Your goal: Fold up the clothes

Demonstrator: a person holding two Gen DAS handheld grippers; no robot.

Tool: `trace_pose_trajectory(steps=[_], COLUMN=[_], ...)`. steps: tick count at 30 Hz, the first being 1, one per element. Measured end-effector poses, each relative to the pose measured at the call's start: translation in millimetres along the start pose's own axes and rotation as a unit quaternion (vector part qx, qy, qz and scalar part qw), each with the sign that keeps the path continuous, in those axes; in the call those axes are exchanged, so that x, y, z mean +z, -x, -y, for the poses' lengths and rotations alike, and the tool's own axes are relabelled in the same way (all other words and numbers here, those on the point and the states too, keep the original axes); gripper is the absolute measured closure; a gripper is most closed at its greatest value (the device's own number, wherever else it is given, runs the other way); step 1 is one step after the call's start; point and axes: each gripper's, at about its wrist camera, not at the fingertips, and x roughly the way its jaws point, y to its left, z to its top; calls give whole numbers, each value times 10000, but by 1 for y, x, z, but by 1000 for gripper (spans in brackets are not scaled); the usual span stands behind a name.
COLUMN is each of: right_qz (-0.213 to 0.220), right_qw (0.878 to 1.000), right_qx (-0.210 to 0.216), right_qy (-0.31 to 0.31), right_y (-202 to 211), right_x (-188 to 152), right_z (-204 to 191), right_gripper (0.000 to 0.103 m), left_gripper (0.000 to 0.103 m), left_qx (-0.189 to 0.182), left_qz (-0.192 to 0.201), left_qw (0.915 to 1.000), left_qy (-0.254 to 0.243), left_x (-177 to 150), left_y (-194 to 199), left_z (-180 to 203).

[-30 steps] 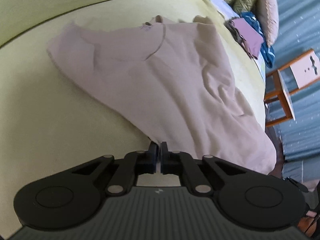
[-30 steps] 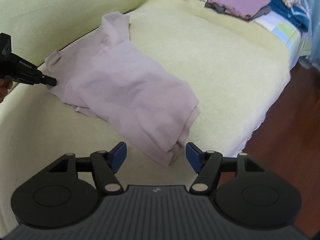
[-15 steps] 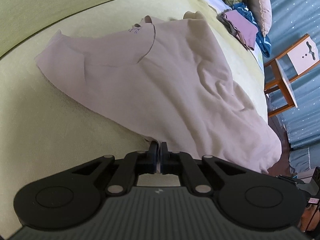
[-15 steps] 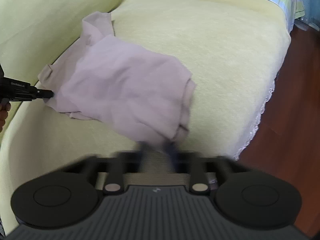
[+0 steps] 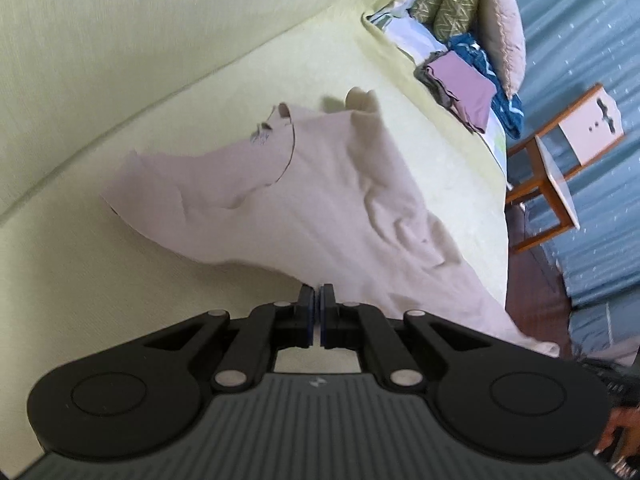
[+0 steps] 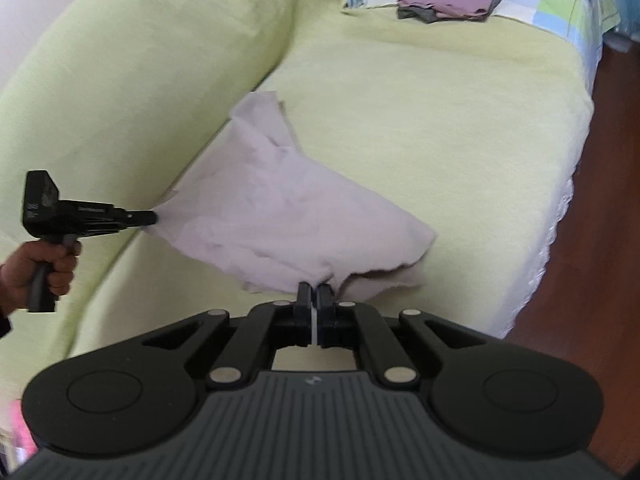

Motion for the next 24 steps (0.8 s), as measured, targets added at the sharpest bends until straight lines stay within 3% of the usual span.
trace_pose_trajectory(steps=[5,9,14,18,21,22,23,24], right_qz=[-483,-1021,-1455,-1701,-1871,-1927,-1944,-1869], right_qw=[9978,9913,9833,9794,9763,9750,9740,9734], right_qx=[460,762,829,654,527,465,401,336], right_qy=[-15,324,715,871,952,1000,1094,1284], right_y=[3,-9,-39,-70,-77,-77,-76,-71], right_x=[-23,-60,-101,-125,-126,-126,-125,-120], right_z=[-36,-78,-108,-112,-111,-111,-111,-112], right_gripper=[102,102,102,101,88,74,68,68], left_gripper=[103,103,103,103,103,92,75,66], left_qx=[292,620,967,1020,1070,1058,1117,1137], left_qz=[-116,-321,-479,-529,-635,-652,-636,-645], left_qw=[9993,9969,9935,9927,9913,9914,9906,9902], left_qy=[-220,-352,-377,-357,-436,-422,-458,-501], left_x=[-13,-37,-69,-86,-94,-96,-98,-97], left_y=[33,52,57,42,30,30,32,35], left_z=[-8,-23,-47,-56,-54,-55,-55,-55])
